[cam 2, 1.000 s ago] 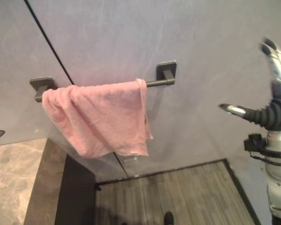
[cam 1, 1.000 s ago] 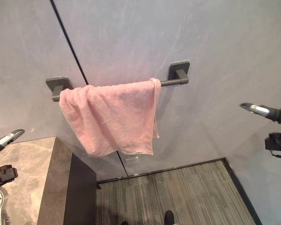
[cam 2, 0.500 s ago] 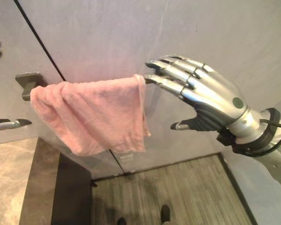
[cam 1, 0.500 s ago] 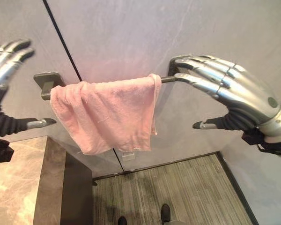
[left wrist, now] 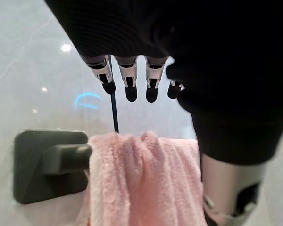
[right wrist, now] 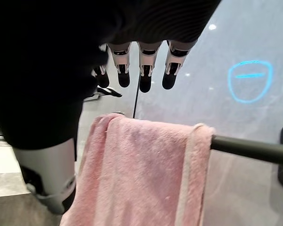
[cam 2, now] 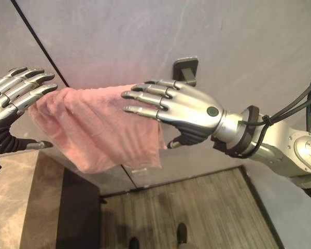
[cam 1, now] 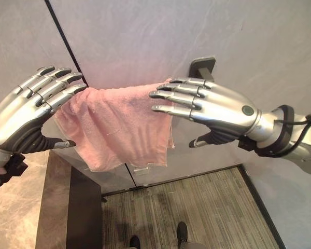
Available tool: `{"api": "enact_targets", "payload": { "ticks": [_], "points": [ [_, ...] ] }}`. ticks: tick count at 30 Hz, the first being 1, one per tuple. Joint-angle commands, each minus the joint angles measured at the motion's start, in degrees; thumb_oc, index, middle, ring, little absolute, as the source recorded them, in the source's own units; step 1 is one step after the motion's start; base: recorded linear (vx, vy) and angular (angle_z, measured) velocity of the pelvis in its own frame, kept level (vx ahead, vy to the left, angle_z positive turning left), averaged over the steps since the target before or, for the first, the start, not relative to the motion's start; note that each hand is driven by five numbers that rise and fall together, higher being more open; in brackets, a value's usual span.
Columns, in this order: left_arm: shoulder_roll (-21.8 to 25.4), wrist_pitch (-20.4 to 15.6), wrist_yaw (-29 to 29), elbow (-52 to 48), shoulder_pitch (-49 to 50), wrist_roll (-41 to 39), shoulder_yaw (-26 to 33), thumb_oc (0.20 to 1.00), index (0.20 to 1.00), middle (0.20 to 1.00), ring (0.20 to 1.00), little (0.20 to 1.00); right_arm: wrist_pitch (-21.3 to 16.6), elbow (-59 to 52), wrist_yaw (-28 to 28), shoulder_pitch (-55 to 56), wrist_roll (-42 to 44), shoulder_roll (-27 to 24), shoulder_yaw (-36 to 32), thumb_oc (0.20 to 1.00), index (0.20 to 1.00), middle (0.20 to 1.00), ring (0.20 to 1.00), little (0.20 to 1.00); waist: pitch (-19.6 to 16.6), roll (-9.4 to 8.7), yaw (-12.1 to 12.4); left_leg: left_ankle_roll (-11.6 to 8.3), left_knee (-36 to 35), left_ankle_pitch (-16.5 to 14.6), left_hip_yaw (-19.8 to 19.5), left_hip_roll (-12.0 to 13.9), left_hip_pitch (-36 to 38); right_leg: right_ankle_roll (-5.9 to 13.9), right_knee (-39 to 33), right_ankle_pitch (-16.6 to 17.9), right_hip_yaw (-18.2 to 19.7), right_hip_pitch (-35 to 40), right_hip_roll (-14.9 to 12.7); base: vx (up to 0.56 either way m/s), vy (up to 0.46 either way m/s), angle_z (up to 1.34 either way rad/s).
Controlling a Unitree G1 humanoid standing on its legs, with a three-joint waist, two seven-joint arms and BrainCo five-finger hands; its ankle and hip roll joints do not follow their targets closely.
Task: Put brush and paste in cup on sink, flatten towel.
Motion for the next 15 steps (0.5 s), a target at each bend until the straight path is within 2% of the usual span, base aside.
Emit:
{"api": "enact_targets", "payload": {
  "ticks": [1,8,15],
  "points": [
    [4.3,0.7,2.2,2.0,0.8,0.4,-0.9,1.0,1.0,1.0,1.0,1.0,1.2,1.3,-1.0,-4.4,1.1,4.4,3.6,1.0,1.0,1.0,1.0,1.0,-2.0,-3.13,0.4,0.95,0.1,2.3,1.2,-1.2,-1.4,7.97,-0.1,0.7,2.2,2.1,-8.9,0.02,0.003,-0.08],
    [3.6,1.2,1.9,2.9,0.6,0.3,-2.6,1.0,1.0,1.0,1.0,1.0,2.2,5.3,0.6,-7.2,-0.1,7.1,8.9,1.0,1.0,1.0,1.0,1.0,-2.4,-3.19,1.2,0.83,0.1,2.2,1.7,-0.9,-0.7,7.48,-0.1,0.1,2.7,2.5,-8.1,0.03,-0.013,-0.1],
    [4.0,2.1,1.2,3.9,-1.7,-0.3,-5.3,1.0,1.0,1.0,1.0,1.0,4.1,13.4,4.6,-11.9,-2.3,6.2,17.4,1.0,1.0,1.0,1.0,1.0,-1.5,-3.05,1.9,0.39,0.1,2.5,0.6,-0.4,-0.7,6.73,-0.1,-0.9,1.4,3.5,-7.7,0.01,-0.022,0.02]
  ]
}}
